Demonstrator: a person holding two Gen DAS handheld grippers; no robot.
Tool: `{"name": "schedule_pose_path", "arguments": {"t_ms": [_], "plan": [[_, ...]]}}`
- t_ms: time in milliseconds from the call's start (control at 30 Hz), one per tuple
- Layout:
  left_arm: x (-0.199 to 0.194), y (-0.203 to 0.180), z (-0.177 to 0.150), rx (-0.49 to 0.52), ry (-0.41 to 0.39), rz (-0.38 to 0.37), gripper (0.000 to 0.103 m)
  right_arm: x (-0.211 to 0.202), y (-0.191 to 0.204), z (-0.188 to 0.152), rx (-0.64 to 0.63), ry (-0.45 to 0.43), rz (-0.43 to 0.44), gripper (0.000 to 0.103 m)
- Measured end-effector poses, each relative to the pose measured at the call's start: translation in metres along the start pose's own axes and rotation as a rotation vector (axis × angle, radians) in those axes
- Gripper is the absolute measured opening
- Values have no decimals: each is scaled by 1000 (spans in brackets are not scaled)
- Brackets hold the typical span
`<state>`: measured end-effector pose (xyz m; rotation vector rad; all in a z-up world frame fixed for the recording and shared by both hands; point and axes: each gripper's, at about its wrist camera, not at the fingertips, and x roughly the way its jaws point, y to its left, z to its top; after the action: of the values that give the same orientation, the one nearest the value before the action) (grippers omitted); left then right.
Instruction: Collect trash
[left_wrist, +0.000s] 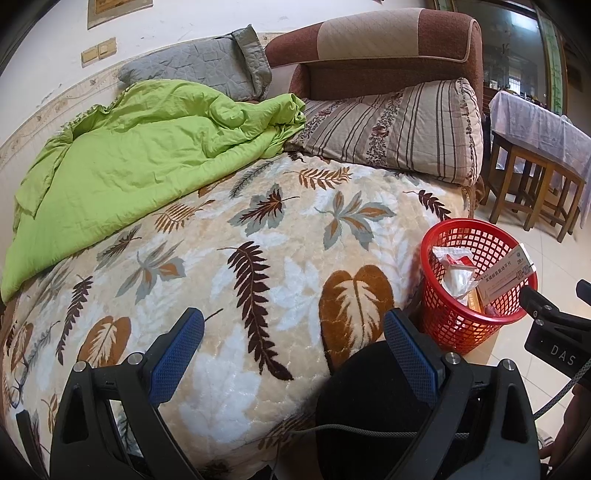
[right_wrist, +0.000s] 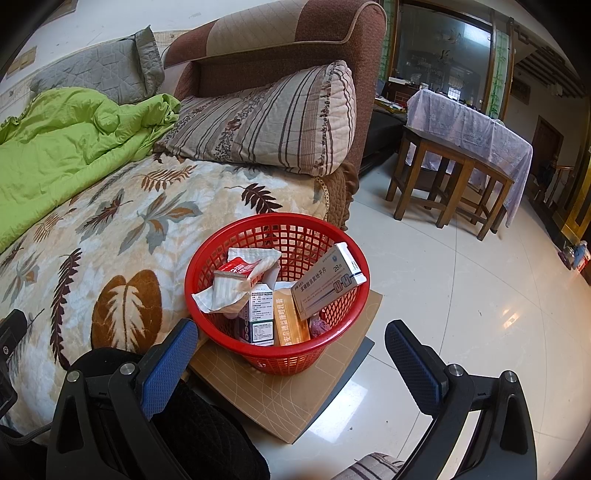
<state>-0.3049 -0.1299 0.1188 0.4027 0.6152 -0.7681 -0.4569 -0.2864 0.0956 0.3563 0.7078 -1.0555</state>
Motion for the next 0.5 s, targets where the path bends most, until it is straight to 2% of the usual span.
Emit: {"name": "schedule_pose_path", "arguments": {"t_ms": [133,500], "plan": [[2,0,0,-8,11,0,97,1,2,0,-8,-8,4,103],[19,16,-6,-73,71,-18,97,1,32,10,-126,-58,40,103]]}}
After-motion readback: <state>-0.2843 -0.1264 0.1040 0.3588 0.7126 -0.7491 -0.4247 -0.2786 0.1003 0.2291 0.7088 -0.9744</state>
